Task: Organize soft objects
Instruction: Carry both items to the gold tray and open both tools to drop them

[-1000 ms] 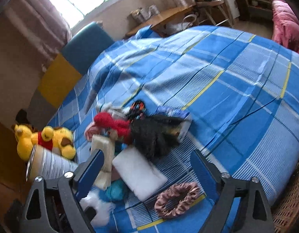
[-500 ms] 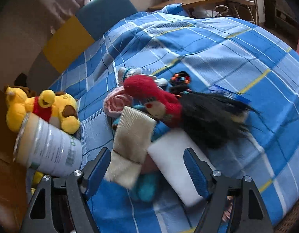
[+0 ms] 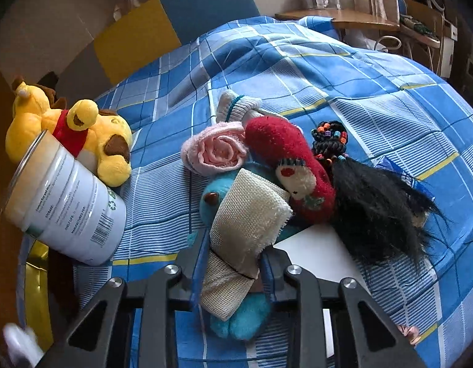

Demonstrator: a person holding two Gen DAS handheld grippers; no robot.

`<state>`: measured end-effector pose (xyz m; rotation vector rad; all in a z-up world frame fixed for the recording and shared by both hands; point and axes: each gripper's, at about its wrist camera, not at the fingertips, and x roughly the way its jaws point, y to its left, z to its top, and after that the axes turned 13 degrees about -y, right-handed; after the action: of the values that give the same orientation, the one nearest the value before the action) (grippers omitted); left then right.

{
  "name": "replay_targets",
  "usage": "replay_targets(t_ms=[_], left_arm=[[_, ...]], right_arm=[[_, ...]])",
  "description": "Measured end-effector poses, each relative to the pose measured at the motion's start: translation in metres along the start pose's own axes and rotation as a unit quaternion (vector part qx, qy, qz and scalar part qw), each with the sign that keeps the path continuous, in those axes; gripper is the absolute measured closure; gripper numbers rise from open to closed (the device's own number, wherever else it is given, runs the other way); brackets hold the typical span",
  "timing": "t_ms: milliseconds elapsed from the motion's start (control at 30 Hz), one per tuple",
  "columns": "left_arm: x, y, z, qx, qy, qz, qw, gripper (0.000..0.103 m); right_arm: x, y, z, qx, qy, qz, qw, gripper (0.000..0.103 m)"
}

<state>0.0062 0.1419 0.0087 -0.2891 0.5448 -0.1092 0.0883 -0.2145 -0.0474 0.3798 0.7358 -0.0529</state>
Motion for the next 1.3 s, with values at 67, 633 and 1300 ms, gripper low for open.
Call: replay_targets(t_ms=[67,633,1300], left_arm=[[0.006,0.025,0.006,-0.014,-0.001,0.047,0.9988,0.07],[0.018,0.095,-0.005,-0.024,0.008,0.188,0.9819,0.026],[-0.013,0.069,-0.002,-0.004,-0.021,0.118,0.9928,0.026]], right_arm=[[0.0,0.0,0.0,0.001,0.0,0.0,1.0,0.073],[-0.015,0.006,0.018,0.0,-0.002,0.002,1.0,0.096],[-0.038,0.047,0.077,-0.054,-0.039,0.002,0.998,0.098]])
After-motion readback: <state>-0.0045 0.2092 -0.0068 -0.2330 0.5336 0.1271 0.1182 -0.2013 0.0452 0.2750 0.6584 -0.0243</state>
